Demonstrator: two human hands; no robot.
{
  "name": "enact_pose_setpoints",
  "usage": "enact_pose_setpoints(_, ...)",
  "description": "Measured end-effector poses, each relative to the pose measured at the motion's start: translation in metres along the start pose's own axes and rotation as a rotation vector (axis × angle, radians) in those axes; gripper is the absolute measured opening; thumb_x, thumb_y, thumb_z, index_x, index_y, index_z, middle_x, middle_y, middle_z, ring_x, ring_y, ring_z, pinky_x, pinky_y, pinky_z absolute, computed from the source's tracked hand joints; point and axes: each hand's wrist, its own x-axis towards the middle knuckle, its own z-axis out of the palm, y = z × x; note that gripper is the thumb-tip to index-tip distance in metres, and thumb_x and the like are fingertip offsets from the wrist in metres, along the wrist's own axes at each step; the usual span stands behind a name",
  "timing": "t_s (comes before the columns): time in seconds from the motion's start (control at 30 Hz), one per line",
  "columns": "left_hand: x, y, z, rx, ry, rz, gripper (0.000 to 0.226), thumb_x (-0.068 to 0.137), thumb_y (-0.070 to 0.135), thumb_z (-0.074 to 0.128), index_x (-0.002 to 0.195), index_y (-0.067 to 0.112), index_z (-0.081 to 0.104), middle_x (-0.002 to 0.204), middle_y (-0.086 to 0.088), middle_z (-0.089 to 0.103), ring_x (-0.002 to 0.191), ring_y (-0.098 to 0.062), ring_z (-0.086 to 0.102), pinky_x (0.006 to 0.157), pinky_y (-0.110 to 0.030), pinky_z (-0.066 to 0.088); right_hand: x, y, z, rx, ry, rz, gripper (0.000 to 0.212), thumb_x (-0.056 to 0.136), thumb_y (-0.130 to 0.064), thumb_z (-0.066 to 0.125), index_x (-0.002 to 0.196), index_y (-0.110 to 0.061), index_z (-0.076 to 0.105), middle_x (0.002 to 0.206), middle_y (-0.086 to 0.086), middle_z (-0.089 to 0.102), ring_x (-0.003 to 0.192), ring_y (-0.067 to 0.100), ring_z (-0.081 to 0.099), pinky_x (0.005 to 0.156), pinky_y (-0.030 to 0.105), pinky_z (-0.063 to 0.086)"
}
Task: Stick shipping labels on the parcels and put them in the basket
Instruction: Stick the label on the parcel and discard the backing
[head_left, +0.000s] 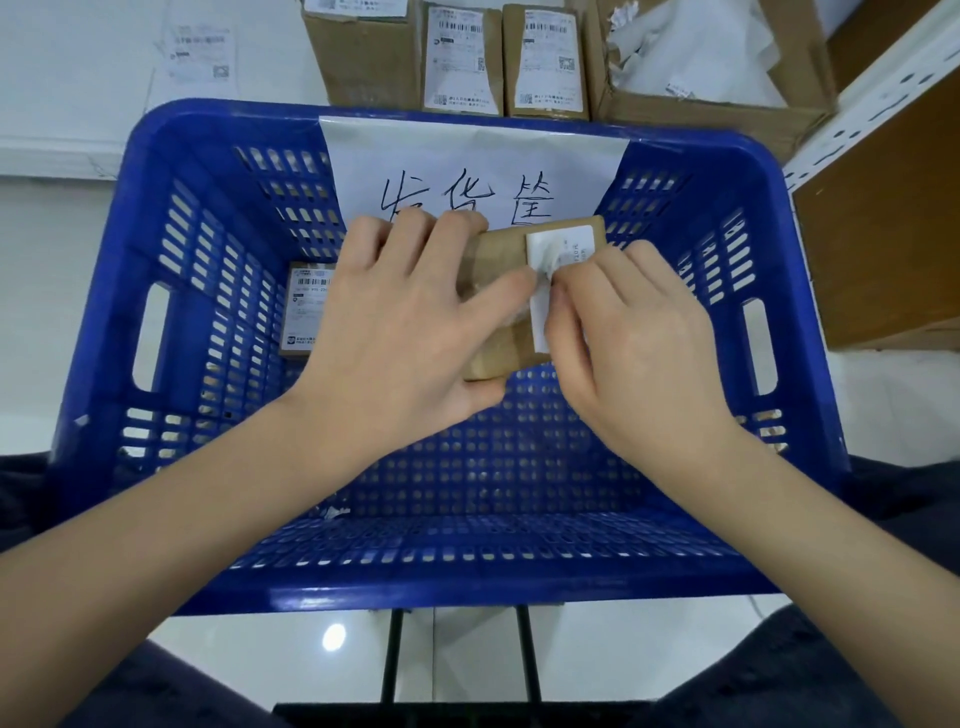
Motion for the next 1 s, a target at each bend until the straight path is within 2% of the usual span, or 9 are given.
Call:
enact_pose_setpoints(0.17, 0.002, -0.001, 0.001, -0.007, 0.005, -0.019, 0.057, 0.064, 0.045, 0.069, 0.109, 0.014, 0.052, 0.115, -0.017, 0.060, 0.091, -0.036, 0.057, 0.074, -0.042, 0.030, 0.005, 0.008, -0.007, 0.431, -0.182, 0.339, 0.022, 0.094, -0.025, 0.051, 0.087, -0.008, 0.062, 0.079, -0.003, 0.058, 0.075, 0.013, 0.051, 0.066, 0.022, 0.040)
enact_pose_setpoints(0.23, 0.002, -0.001, 0.001, 0.007, -0.005, -0.014, 0.057, 0.063, 0.044, 0.069, 0.109, 0.012, 0.054, 0.115, -0.018, 0.060, 0.091, -0.036, 0.057, 0.073, -0.042, 0.030, 0.006, 0.006, -0.007, 0.475, -0.204, 0.402, 0.020, 0.091, -0.031, 0.055, 0.090, -0.013, 0.062, 0.082, -0.006, 0.060, 0.078, 0.011, 0.054, 0.069, 0.022, 0.043)
enact_pose_setpoints(0.33, 0.001, 0.001, 0.001, 0.021, -0.016, 0.001, 0.057, 0.062, 0.042, 0.069, 0.108, 0.011, 0.057, 0.115, -0.018, 0.061, 0.090, -0.035, 0.058, 0.073, -0.043, 0.030, 0.002, 0.002, -0.003, 0.422, -0.215, 0.404, 0.020, 0.090, -0.033, 0.058, 0.091, -0.013, 0.060, 0.082, -0.004, 0.061, 0.080, 0.014, 0.055, 0.070, 0.030, 0.047)
enact_pose_setpoints(0.43, 0.001, 0.004, 0.001, 0.024, -0.015, 0.006, 0.061, 0.060, 0.040, 0.070, 0.110, 0.011, 0.052, 0.115, -0.018, 0.060, 0.091, -0.036, 0.058, 0.074, -0.044, 0.029, 0.002, 0.002, 0.000, 0.412, -0.226, 0.438, 0.022, 0.090, -0.034, 0.061, 0.091, -0.012, 0.060, 0.081, -0.003, 0.062, 0.078, 0.015, 0.057, 0.070, 0.037, 0.050)
enact_pose_setpoints(0.6, 0.002, 0.006, 0.003, 0.024, -0.019, -0.027, 0.067, 0.058, 0.040, 0.073, 0.109, 0.004, 0.048, 0.114, -0.019, 0.061, 0.090, -0.036, 0.058, 0.074, -0.044, 0.029, 0.007, 0.002, 0.000, 0.541, -0.245, 0.571, 0.016, 0.086, -0.031, 0.067, 0.089, -0.019, 0.056, 0.077, -0.010, 0.059, 0.071, 0.007, 0.056, 0.069, 0.026, 0.049)
enact_pose_setpoints(0.77, 0.002, 0.009, 0.004, 0.024, -0.007, -0.001, 0.068, 0.061, 0.043, 0.072, 0.111, 0.004, 0.047, 0.114, -0.018, 0.061, 0.089, -0.035, 0.058, 0.073, -0.044, 0.031, 0.013, 0.003, -0.005, 0.640, -0.204, 0.568, 0.011, 0.085, -0.021, 0.070, 0.086, -0.019, 0.059, 0.073, -0.013, 0.056, 0.064, 0.000, 0.052, 0.063, 0.012, 0.042)
enact_pose_setpoints(1.0, -0.002, 0.012, 0.006, 0.039, -0.007, 0.041, 0.065, 0.061, 0.041, 0.071, 0.110, 0.005, 0.046, 0.113, -0.018, 0.062, 0.086, -0.034, 0.057, 0.073, -0.043, 0.031, 0.014, 0.009, -0.005, 0.660, -0.245, 0.578, 0.021, 0.090, -0.020, 0.065, 0.069, -0.021, 0.062, 0.056, -0.014, 0.054, 0.053, -0.002, 0.049, 0.055, 0.008, 0.035)
